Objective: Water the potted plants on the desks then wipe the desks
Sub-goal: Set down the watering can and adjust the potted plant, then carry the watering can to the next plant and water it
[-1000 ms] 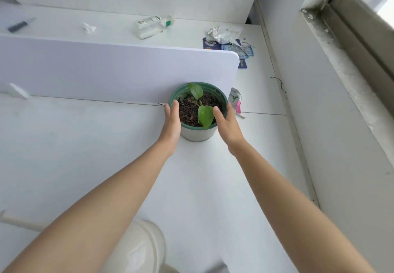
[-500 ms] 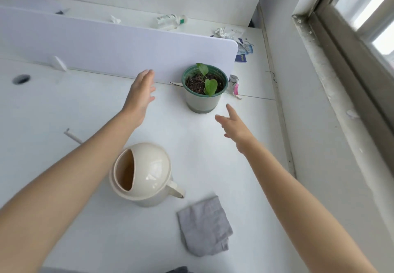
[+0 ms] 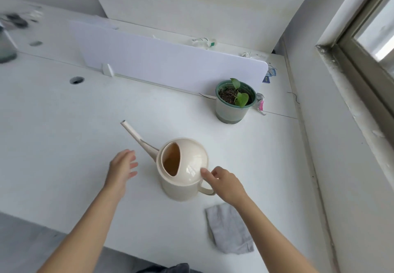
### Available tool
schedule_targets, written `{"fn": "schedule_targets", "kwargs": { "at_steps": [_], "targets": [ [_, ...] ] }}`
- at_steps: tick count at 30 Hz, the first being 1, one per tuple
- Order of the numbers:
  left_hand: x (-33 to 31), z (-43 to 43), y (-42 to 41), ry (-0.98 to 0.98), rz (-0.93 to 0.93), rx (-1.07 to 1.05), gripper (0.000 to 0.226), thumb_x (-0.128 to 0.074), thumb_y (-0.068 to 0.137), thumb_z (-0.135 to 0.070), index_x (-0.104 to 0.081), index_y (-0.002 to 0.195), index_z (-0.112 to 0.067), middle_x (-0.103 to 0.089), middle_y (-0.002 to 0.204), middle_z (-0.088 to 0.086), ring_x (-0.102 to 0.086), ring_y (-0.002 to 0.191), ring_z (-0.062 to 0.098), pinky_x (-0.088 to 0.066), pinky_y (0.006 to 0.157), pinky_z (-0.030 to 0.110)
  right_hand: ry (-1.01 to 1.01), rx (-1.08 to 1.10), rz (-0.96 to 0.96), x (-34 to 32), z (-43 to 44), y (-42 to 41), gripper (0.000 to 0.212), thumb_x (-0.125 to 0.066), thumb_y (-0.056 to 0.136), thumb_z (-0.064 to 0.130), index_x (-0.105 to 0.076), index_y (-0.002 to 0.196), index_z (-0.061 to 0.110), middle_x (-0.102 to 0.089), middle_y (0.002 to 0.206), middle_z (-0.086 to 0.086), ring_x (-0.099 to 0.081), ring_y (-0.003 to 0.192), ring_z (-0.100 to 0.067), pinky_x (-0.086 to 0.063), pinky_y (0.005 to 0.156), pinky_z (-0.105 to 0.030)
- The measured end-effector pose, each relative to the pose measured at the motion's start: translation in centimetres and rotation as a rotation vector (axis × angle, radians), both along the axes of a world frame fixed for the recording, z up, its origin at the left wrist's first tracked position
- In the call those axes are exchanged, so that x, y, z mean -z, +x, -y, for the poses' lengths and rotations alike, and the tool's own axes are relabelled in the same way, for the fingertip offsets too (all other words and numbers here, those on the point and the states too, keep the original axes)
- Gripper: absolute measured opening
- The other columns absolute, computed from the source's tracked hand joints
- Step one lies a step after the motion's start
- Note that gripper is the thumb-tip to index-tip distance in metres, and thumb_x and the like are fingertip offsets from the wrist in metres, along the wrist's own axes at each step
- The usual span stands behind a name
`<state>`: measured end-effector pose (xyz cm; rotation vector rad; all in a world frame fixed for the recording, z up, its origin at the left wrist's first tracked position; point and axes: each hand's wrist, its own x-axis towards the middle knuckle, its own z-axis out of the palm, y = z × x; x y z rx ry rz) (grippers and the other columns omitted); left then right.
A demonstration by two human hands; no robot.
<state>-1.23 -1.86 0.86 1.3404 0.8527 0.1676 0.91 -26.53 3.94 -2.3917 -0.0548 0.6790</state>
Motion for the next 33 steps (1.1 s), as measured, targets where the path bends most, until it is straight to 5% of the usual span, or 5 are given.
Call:
{"fn": "schedule_targets", "kwargs": {
  "at_steps": [6, 12, 18, 23, 33],
  "targets": [
    [1.4, -1.0, 2.6, -0.179, -0.02, 0.243, 0.067, -0.053, 0.09, -0.038, -0.024, 0.145, -0.013, -0.034, 0.146, 0.009, -0.037, 0.133, 0.027, -0.034, 0.101, 0.039, 0.181, 0.17, -0.112, 0.2, 0.0, 0.6, 0.052, -0.056, 0.083, 0.051, -0.031, 0.056, 0.014, -0.03, 0.06, 0.0, -0.028, 0.057, -0.014, -0.022, 0.055, -0.027],
    [2.3, -0.4, 4.0, -0.235, 0.105, 0.2, 0.04, -0.054, 0.09, -0.026, -0.045, 0.126, -0.011, -0.055, 0.107, 0.004, -0.051, 0.117, 0.026, -0.039, 0.092, 0.036, 0.248, 0.276, -0.166, 1.2, -0.1, 0.0, 0.052, -0.056, 0.078, 0.06, -0.05, 0.077, 0.008, -0.046, 0.082, -0.006, -0.043, 0.078, -0.018, -0.032, 0.076, -0.028],
    [1.9, 0.1, 3.9, -0.225, 0.182, 0.061, 0.052, -0.056, 0.088, -0.017, -0.037, 0.137, -0.017, -0.054, 0.113, 0.004, -0.052, 0.112, 0.025, -0.038, 0.097, 0.037, 0.327, 0.362, -0.274, 0.5, -0.7, -0.7, 0.045, -0.051, 0.082, 0.057, -0.061, 0.087, 0.013, -0.064, 0.095, -0.001, -0.054, 0.103, -0.017, -0.037, 0.089, -0.033],
    [0.8, -0.5, 3.2, -0.316, 0.174, 0.092, 0.051, -0.053, 0.089, -0.017, -0.037, 0.138, -0.018, -0.051, 0.115, 0.004, -0.049, 0.119, 0.027, -0.035, 0.1, 0.039, 0.403, 0.436, -0.278, -0.2, -1.7, -1.3, 0.041, -0.053, 0.083, 0.052, -0.058, 0.085, 0.012, -0.057, 0.081, -0.001, -0.054, 0.087, -0.015, -0.04, 0.089, -0.037],
    [-1.5, -5.6, -3.7, -0.343, 0.246, 0.065, 0.042, -0.048, 0.092, -0.017, -0.042, 0.133, -0.013, -0.048, 0.111, 0.003, -0.05, 0.112, 0.026, -0.034, 0.097, 0.036, 0.456, 0.41, -0.141, -2.4, -6.2, -7.0, 0.058, -0.054, 0.086, 0.043, -0.059, 0.112, -0.008, -0.059, 0.105, -0.004, -0.052, 0.101, -0.019, -0.035, 0.08, -0.029]
  ]
}}
